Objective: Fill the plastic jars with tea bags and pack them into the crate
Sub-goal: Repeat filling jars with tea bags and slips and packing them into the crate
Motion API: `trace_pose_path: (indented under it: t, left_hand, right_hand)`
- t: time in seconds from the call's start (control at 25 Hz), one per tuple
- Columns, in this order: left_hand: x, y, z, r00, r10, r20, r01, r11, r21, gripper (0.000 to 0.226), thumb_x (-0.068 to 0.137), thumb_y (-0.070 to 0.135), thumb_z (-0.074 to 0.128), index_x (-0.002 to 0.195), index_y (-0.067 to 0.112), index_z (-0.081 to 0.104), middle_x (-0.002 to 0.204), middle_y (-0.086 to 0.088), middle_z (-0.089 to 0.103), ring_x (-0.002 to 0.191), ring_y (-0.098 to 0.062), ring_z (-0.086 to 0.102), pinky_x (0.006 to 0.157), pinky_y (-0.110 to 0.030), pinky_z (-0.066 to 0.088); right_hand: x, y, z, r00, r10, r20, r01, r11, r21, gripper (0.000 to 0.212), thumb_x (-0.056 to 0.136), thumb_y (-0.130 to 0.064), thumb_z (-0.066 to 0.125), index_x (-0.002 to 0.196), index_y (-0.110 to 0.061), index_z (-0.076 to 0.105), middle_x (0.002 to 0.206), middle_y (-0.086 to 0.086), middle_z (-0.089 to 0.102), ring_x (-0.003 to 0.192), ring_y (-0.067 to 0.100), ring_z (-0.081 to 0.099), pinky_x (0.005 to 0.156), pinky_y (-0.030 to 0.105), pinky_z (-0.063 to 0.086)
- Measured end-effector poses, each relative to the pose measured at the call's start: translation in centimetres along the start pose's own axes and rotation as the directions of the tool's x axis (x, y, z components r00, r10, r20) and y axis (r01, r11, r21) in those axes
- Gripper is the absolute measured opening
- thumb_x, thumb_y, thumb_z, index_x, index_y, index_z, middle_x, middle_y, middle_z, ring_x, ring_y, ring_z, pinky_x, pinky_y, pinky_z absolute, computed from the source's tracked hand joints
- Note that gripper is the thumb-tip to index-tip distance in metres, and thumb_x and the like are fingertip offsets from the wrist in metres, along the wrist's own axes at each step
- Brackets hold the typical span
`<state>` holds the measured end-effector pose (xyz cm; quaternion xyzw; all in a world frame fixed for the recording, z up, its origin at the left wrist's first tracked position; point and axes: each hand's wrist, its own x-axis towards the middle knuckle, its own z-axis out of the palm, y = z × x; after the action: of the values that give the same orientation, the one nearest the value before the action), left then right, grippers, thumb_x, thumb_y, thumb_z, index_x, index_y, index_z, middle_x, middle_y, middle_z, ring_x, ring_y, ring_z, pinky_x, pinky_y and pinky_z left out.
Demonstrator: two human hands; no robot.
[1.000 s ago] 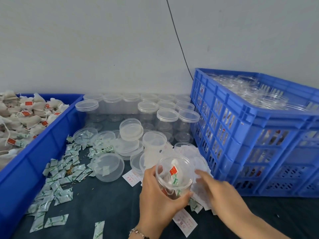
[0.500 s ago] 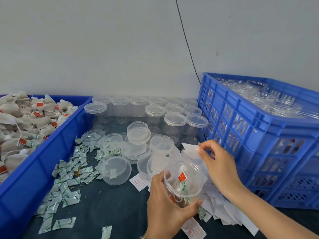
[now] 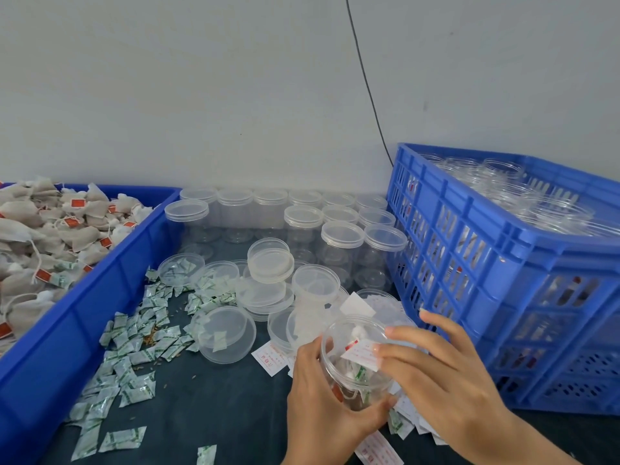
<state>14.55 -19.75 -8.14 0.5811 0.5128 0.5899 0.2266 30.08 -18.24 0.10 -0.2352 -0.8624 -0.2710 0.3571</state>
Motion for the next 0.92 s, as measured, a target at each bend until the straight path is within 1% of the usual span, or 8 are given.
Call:
trace_pose_path:
  t: [0.24,0.36,0.52,0.6,0.72,0.8,0.84,0.92]
  left_hand:
    - [0.1,0.0,-0.1,1.000,0.004,0.005,-0.004,1.000,-0.003,0.092,0.041,0.061,0.084,0.119,0.056,0.037,0.112,0.022,0.055,0.104,0.000,0.060,0.076,-0.029,0.056]
    - [0.2,0.9,-0.6,1.000,-0.011,0.027,0.012,1.000,-0.022,0.091,0.042,0.068,0.082,0.120,0.052,0.039,0.113,0.024,0.054,0.108,-0.002,0.059,0.080,-0.025,0.054]
    - [2.6,6.5,-1.9,0.994,0.053,0.099,-0.050,0.998,-0.032,0.098,0.041,0.053,0.088,0.126,0.028,0.046,0.117,0.012,0.058,0.109,-0.008,0.060,0.081,-0.035,0.055]
    - [4.9,10.8,-2.2,0.985,0.146,0.096,-0.136,0.986,-0.100,0.098,0.043,0.052,0.089,0.127,0.023,0.048,0.116,0.005,0.062,0.105,-0.012,0.063,0.078,-0.037,0.056]
    - [9.6,18.9,-2.1,0.958,0.281,0.051,-0.267,0.944,-0.196,0.111,0.041,0.075,0.078,0.134,0.041,0.030,0.119,0.023,0.056,0.105,-0.002,0.063,0.078,-0.024,0.054]
    - [13.5,24.1,-0.3,0.914,0.380,0.142,-0.333,0.903,-0.272,0.095,0.050,0.077,0.071,0.126,0.049,0.022,0.113,0.023,0.052,0.100,0.005,0.061,0.080,-0.019,0.052]
    - [15.9,26.3,0.8,0.876,0.449,0.178,-0.392,0.876,-0.281,0.078,0.061,0.071,0.069,0.120,0.043,0.027,0.108,0.017,0.052,0.090,0.011,0.061,0.075,-0.014,0.050]
    - [20.6,29.5,2.7,0.751,0.578,0.318,-0.525,0.816,-0.244,0.048,0.071,0.059,0.071,0.104,0.040,0.041,0.096,0.023,0.052,0.080,0.017,0.057,0.070,-0.011,0.047]
  right_hand:
    - [-0.8,-0.4,0.4,0.997,0.030,0.067,-0.037,0.994,0.107,0.045,0.099,-0.013,0.034,0.086,-0.011,0.077,0.100,-0.003,0.072,0.110,0.011,0.056,0.095,0.040,0.043]
    - [-0.9,-0.6,-0.7,0.973,0.191,0.129,-0.213,0.959,0.187,0.030,0.091,-0.012,0.044,0.101,-0.008,0.072,0.112,-0.001,0.066,0.114,0.010,0.054,0.093,0.035,0.046]
    - [2.4,0.6,-5.0,0.889,0.431,0.159,-0.459,0.840,0.290,0.026,0.094,-0.029,0.046,0.105,-0.020,0.068,0.119,-0.012,0.058,0.107,-0.003,0.055,0.084,0.023,0.047]
    - [5.0,2.2,-8.4,0.891,0.430,0.143,-0.451,0.815,0.362,0.026,0.097,-0.040,0.044,0.105,-0.026,0.064,0.124,-0.015,0.053,0.104,-0.005,0.057,0.083,0.015,0.047]
    - [9.8,6.4,-14.4,0.950,0.310,0.028,-0.306,0.916,0.260,0.021,0.089,-0.048,0.050,0.102,-0.034,0.058,0.121,-0.016,0.053,0.097,-0.007,0.058,0.083,0.004,0.042]
    - [13.1,10.5,-18.8,0.930,0.368,0.027,-0.355,0.874,0.333,0.024,0.080,-0.053,0.059,0.095,-0.034,0.064,0.107,-0.016,0.061,0.085,-0.002,0.063,0.077,0.007,0.047]
    - [14.4,12.7,-20.9,0.912,0.409,0.037,-0.397,0.852,0.341,0.028,0.074,-0.057,0.063,0.089,-0.034,0.067,0.097,-0.014,0.065,0.078,0.003,0.064,0.074,0.012,0.049]
    - [16.0,17.2,-24.3,0.879,0.475,0.046,-0.473,0.856,0.208,0.029,0.064,-0.059,0.066,0.075,-0.032,0.068,0.077,-0.007,0.067,0.067,0.007,0.061,0.068,0.017,0.048]
